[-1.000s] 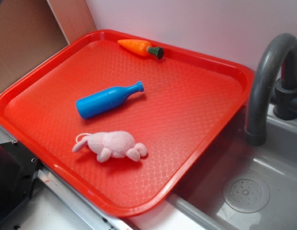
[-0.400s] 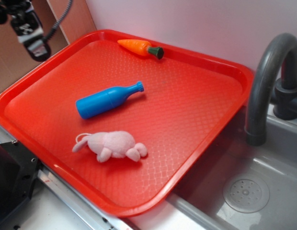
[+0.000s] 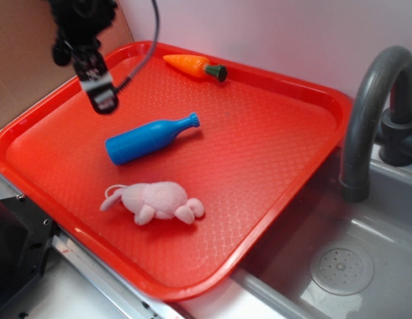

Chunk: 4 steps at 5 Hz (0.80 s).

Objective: Grab the blue bottle.

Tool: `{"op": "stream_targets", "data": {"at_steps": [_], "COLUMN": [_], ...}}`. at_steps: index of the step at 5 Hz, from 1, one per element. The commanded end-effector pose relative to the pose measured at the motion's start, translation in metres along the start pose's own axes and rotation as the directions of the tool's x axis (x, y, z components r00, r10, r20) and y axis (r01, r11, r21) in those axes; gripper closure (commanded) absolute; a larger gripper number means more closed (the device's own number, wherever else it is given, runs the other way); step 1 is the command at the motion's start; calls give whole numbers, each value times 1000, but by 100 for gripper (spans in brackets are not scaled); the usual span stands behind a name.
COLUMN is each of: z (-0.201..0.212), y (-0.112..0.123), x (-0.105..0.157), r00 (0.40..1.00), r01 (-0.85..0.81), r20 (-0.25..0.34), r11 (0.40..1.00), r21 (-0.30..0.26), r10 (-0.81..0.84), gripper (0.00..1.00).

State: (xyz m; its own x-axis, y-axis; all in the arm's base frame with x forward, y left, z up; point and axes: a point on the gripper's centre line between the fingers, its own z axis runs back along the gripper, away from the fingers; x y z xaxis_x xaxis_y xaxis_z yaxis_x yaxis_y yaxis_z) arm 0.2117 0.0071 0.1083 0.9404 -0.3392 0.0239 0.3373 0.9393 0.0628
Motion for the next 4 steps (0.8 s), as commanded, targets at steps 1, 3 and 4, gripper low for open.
{"op": "stream_targets", "data": {"at_steps": [1, 3, 4], "z": [-41, -69, -75], "y": [-14, -21, -24], "x": [21, 30, 31], "r00": [993, 979, 973], "r01": [116, 186, 207], "r20": [-14, -55, -79], "r11": [990, 975, 973], "r21": [-86, -118, -104], "r10": [-118, -194, -215], "gripper": [0, 0, 72]}}
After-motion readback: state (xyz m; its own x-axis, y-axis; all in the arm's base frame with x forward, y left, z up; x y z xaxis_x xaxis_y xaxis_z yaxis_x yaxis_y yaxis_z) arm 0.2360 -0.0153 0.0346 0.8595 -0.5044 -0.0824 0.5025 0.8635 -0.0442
